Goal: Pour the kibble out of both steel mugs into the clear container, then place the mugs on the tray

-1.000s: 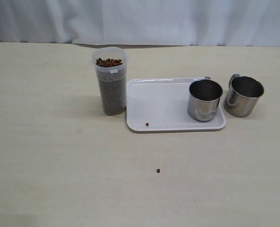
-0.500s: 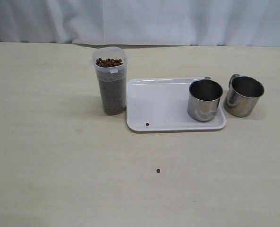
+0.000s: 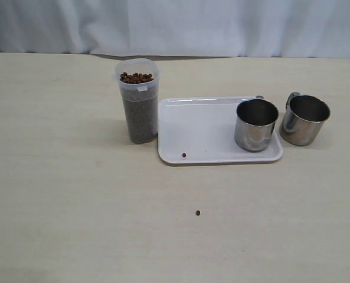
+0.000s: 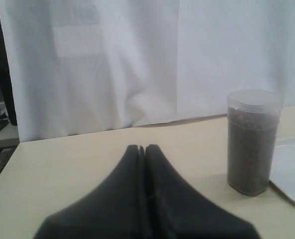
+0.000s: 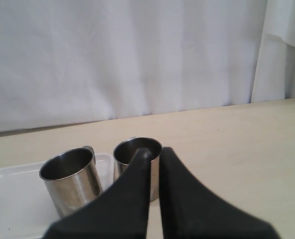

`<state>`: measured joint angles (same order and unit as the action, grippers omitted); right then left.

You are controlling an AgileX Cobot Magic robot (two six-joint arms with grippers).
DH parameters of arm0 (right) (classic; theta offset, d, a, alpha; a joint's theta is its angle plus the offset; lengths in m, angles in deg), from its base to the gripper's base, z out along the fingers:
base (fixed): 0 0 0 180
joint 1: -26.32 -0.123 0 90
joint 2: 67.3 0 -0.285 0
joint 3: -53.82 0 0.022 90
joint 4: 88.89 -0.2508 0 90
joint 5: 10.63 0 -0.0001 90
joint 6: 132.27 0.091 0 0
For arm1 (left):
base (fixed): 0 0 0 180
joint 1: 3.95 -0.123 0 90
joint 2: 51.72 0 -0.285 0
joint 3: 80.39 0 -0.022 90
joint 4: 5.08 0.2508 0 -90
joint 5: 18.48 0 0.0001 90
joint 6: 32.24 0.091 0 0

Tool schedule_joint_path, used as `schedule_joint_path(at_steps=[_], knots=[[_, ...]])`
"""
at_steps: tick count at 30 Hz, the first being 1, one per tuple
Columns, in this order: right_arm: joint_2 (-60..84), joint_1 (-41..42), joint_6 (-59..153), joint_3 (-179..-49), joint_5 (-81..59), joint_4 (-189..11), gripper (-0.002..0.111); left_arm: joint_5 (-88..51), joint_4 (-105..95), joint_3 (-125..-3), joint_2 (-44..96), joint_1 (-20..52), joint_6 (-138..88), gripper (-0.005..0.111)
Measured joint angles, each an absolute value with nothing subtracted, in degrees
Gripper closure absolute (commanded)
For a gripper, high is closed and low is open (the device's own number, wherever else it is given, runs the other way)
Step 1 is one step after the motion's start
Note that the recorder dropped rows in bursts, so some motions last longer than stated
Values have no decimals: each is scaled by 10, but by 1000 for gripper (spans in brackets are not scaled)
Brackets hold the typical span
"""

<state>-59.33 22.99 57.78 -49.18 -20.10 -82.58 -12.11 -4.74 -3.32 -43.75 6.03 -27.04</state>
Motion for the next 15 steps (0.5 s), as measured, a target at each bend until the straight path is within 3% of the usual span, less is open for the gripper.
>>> schedule_joint_path(at_steps=[15], knots=[[-593,230,578,-492,-201,-826,103,-121,-45,-33,-437,47,-264,107]])
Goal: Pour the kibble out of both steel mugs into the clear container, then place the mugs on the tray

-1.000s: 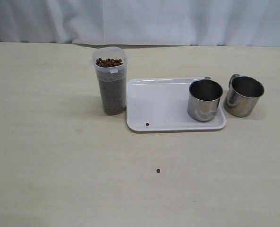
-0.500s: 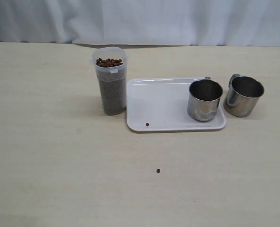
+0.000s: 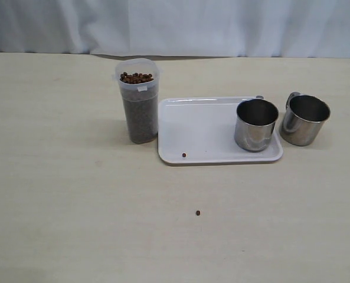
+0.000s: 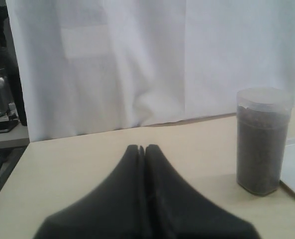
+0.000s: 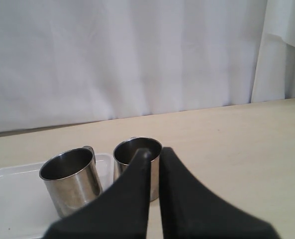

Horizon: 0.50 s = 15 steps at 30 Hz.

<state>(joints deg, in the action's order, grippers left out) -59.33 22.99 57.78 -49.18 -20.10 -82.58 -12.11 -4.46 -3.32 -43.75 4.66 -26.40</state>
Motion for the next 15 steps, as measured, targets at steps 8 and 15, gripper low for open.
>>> schedule_joint_path(at_steps=[8,15], knots=[[-593,230,578,-492,-201,-826,103,-121,-41,-33,-437,14,-263,107],[-593,230,578,-492,-201,-826,103,-121,-41,-33,-437,29,-262,107]])
